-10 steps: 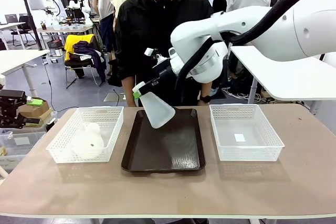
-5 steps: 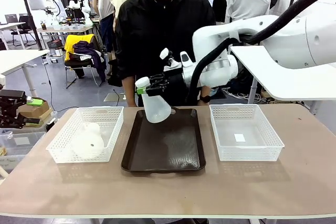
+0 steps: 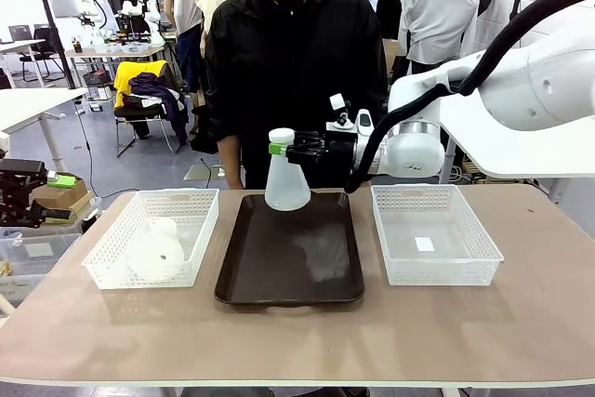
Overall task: Prepare the laboratory tools.
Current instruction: Place the picked Big flask upright in the Handle tray as instructed by the person.
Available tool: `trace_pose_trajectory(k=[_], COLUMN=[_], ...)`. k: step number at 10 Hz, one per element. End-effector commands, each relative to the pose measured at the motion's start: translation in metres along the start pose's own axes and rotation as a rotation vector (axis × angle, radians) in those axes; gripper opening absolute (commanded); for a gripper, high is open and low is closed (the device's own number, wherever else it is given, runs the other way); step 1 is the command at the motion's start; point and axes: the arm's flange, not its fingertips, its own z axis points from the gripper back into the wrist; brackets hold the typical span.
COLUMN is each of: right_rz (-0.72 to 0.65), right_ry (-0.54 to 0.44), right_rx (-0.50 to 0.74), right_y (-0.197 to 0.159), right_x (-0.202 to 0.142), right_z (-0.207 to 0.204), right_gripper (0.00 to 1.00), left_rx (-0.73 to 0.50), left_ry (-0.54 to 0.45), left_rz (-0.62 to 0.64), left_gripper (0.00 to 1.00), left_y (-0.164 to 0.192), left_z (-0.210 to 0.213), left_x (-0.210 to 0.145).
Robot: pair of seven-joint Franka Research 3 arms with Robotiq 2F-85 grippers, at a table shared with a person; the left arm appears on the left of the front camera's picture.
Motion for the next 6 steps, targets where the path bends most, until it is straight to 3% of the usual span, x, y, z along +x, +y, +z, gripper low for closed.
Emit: trace_pose_trajectory(k=[1,6], right_rz=[-0.045,-0.085], right_ry=[0.009,0.016], right_rx=[-0.011,-0.013], right_y=[0.011,0.006], right_x=[-0.021,-0.040], right_z=[-0.005,-0.007], right_gripper=[0.00,0.00], left_rx=[-0.005,-0.005], left_ry=[-0.006,-0.006], left_rz=[0.005,0.005], left_gripper=[1.00,1.00], left_y=[-0.001,-0.001], left_z=[0.001,0.001], left_x=[0.000,0.000])
